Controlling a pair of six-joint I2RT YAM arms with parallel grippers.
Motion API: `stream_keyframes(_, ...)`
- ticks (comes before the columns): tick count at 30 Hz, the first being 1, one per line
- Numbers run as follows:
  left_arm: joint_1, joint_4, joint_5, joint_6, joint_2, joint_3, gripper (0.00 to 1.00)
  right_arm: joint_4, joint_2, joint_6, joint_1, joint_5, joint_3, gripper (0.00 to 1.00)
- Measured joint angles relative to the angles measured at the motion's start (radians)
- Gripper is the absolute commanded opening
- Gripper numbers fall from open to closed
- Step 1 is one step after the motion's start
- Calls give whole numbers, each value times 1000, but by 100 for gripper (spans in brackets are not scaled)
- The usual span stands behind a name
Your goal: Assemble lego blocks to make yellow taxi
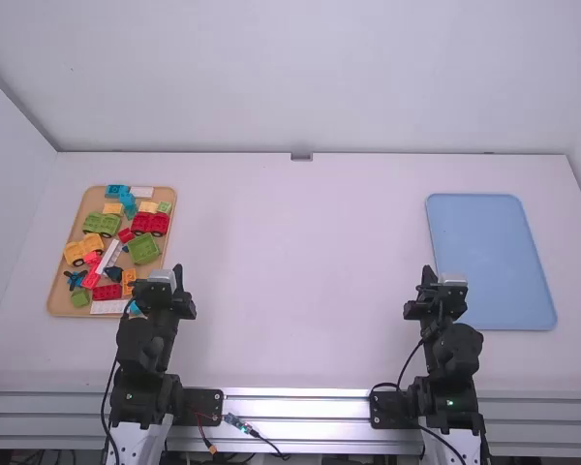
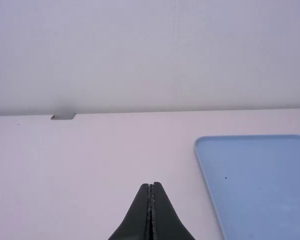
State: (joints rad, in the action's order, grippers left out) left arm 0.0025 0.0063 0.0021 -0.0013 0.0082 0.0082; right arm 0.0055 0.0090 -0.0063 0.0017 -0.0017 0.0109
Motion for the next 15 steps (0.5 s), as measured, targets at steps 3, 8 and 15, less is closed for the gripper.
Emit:
stream_keyframes(3, 0, 2, 0, 0, 0, 0, 0, 2, 0, 0, 0, 1, 0, 1)
stream_keyframes(8, 0, 2, 0, 1, 4, 0, 3, 3, 4, 2, 0, -2, 0, 3)
stream_keyframes(15, 0, 3, 0, 0, 47, 2, 9, -4, 60, 2, 0, -6, 5, 9)
